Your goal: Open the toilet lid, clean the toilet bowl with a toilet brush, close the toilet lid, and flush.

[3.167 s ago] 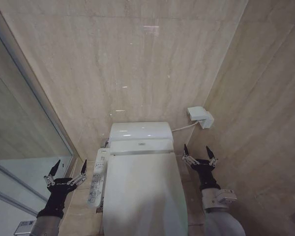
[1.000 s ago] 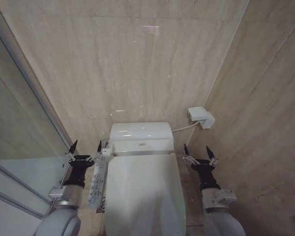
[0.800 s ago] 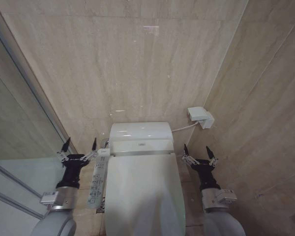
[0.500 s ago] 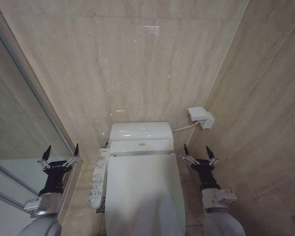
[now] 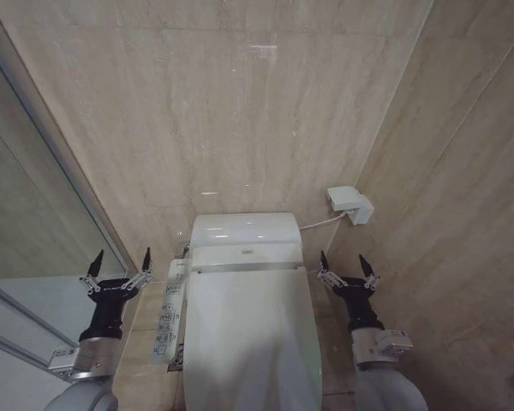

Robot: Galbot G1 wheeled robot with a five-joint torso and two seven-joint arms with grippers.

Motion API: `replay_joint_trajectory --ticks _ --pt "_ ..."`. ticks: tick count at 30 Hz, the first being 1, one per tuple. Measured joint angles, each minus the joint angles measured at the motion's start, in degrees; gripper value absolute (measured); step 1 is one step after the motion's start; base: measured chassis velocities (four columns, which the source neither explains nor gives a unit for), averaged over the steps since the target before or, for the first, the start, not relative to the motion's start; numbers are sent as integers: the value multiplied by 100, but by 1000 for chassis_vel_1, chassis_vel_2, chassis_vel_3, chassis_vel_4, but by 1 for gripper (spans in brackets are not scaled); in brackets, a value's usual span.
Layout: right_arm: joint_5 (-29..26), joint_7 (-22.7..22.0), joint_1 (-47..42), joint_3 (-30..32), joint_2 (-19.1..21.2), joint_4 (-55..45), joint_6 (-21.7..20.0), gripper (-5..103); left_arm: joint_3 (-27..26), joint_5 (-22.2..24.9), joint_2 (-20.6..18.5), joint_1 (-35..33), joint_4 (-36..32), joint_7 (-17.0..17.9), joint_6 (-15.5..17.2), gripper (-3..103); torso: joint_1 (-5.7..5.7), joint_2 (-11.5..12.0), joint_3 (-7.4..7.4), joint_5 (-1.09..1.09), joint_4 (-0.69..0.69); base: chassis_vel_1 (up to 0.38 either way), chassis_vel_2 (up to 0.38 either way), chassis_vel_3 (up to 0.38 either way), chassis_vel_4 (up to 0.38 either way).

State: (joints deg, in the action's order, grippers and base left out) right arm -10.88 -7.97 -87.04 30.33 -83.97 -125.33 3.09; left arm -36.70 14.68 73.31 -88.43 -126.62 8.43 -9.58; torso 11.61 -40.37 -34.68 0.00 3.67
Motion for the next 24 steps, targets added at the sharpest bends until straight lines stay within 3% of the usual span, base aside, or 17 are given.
replay_joint_trajectory --ticks 15,24 --pt "0 0 0 0 0 0 1 100 129 -90 45 -6 95 -7 -66 100 -2 -1 1 0 0 -31 33 36 -36" --pt "0 2 1 0 0 0 0 100 -162 126 -223 364 1274 81 -407 100 1 1 -1 -2 -2 0 0 0 0"
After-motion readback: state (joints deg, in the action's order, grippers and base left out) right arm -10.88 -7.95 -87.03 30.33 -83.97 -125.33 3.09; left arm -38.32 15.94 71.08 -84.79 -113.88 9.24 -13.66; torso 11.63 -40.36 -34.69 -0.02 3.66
